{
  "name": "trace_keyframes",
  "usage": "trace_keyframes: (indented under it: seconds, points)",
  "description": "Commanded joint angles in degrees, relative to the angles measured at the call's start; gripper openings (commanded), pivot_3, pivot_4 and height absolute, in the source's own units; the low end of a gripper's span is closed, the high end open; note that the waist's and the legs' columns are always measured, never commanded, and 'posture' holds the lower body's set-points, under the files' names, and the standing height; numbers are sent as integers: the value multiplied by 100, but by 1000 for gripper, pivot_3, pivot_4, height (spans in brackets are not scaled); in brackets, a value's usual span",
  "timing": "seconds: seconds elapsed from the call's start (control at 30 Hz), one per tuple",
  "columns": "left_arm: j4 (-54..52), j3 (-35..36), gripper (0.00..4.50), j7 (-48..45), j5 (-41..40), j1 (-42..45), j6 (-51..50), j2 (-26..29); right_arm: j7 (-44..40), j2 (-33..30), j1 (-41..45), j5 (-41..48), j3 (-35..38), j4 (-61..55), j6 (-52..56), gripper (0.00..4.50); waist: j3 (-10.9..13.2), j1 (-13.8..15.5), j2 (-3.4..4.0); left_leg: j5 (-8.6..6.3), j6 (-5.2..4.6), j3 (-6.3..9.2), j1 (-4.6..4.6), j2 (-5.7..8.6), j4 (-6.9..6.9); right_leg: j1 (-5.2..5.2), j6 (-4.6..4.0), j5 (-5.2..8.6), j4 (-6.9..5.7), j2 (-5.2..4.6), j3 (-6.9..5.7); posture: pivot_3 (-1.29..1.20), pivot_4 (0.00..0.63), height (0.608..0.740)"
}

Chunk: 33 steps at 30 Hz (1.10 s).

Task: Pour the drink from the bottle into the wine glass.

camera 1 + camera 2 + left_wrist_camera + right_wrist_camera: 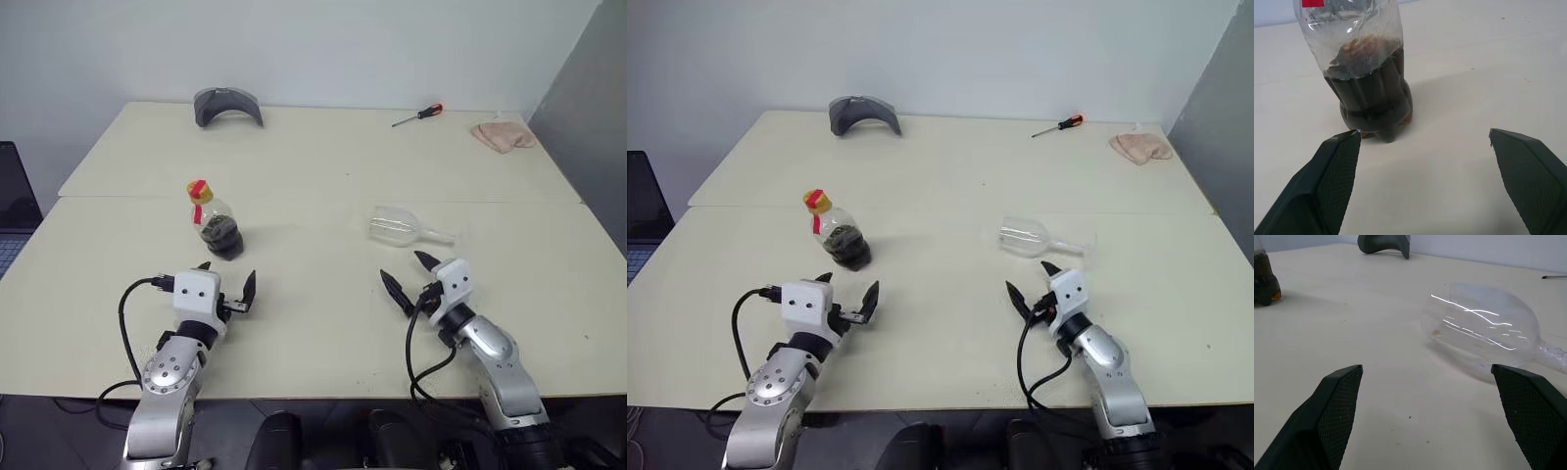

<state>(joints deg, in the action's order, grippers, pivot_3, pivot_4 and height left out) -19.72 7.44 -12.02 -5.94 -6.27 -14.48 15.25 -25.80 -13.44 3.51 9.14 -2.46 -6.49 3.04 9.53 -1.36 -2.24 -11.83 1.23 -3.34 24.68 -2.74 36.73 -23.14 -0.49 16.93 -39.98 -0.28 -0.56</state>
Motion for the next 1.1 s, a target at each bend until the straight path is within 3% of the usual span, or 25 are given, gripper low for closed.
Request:
trace_keyframes:
  seconds: [0.03, 0.27, 0.5, 0.67, 1.1]
  points:
    - [-209, -67, 4472, -76, -23, 17, 202, -15, 16, -22, 16, 98, 119, -136, -40, 4500, 0, 0, 0, 0, 0, 0, 0, 0, 0, 0, 0, 0, 0, 0, 0, 0, 150, 740]
    - [-270, -77, 4472, -239, -16, -124, 605, 65, -145, -105, -106, 193, 94, -326, 70, 4500, 0, -1, 0, 0, 0, -1, 0, 0, 0, 0, -1, 0, 0, 0, 1, 0, 150, 740]
    - [-40, 439, 4472, -625, -569, -72, 931, 212, -1588, -1018, -46, 944, -304, -1303, 696, 4500, 0, -2, 0, -1, -1, 1, 0, -1, 1, 0, 1, 1, 0, 0, -1, 0, 150, 740]
    - [95, 506, 4472, -832, -641, -127, 1033, 364, -1843, -1235, 240, 1280, -303, -1497, 1107, 4500, 0, -3, -1, -1, -2, 3, 0, 0, 2, 2, 17, 10, 1, 1, -2, 0, 150, 740]
    - [1080, 1008, 4472, -476, -700, 1078, 344, 593, -2224, -1323, 719, 1524, -391, -1484, 1506, 4500, -1, 4, -4, -2, -3, 5, 1, 0, 8, 3, 7, 4, 0, 1, -4, 0, 150, 740]
